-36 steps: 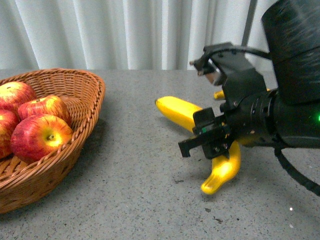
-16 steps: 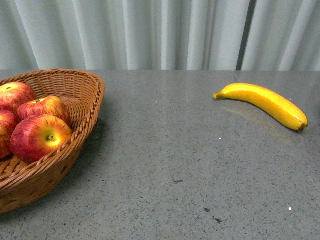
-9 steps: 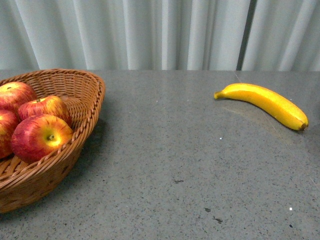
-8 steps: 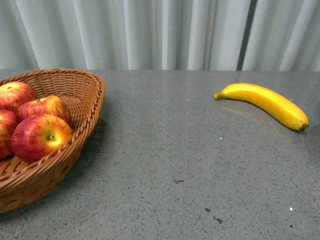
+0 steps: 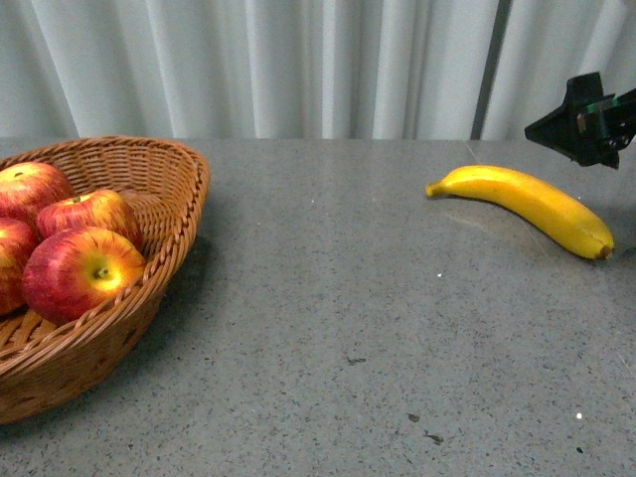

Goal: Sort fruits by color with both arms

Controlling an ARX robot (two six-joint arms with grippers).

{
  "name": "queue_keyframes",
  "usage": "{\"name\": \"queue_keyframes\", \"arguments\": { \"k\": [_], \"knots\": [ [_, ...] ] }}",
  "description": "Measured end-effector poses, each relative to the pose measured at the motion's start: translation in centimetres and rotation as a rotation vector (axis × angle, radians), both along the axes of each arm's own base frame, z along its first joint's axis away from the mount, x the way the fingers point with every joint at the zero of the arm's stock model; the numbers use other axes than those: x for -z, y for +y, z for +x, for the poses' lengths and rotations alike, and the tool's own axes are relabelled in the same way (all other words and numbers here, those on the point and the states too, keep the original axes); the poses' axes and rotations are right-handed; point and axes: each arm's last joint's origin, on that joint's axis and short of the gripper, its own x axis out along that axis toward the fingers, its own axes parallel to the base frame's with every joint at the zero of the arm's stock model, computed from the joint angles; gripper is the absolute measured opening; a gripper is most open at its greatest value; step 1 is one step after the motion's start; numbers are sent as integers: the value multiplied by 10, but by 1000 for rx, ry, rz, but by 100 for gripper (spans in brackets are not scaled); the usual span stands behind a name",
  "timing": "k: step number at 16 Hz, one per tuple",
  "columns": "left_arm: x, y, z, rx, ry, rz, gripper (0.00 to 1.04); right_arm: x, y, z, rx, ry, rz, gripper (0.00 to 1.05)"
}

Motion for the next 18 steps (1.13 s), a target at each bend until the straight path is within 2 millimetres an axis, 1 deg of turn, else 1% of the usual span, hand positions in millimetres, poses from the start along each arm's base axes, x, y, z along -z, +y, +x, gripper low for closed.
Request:
{"name": "queue_keyframes", "arguments": {
  "k": [2,6,10,11,14,16,17,18],
  "knots": [
    [0,0,0,0,0,0,98,15,-1,22,18,68,-11,98],
    [0,0,0,0,0,0,98,38,4,50,28,173,-25,98],
    [0,0,0,0,0,0,98,62,10,57,17,274,-45,98],
    [0,0,0,0,0,0,98,66,11,58,15,280,-60,96],
    [0,0,0,0,0,0,98,65,16,59,-1,262,-67,67],
    [0,0,0,0,0,0,98,63,18,60,-5,241,-55,43],
    [0,0,0,0,0,0,98,61,18,60,-16,229,-34,38],
    [0,0,0,0,0,0,98,55,19,57,-25,217,-1,38]
  ]
}}
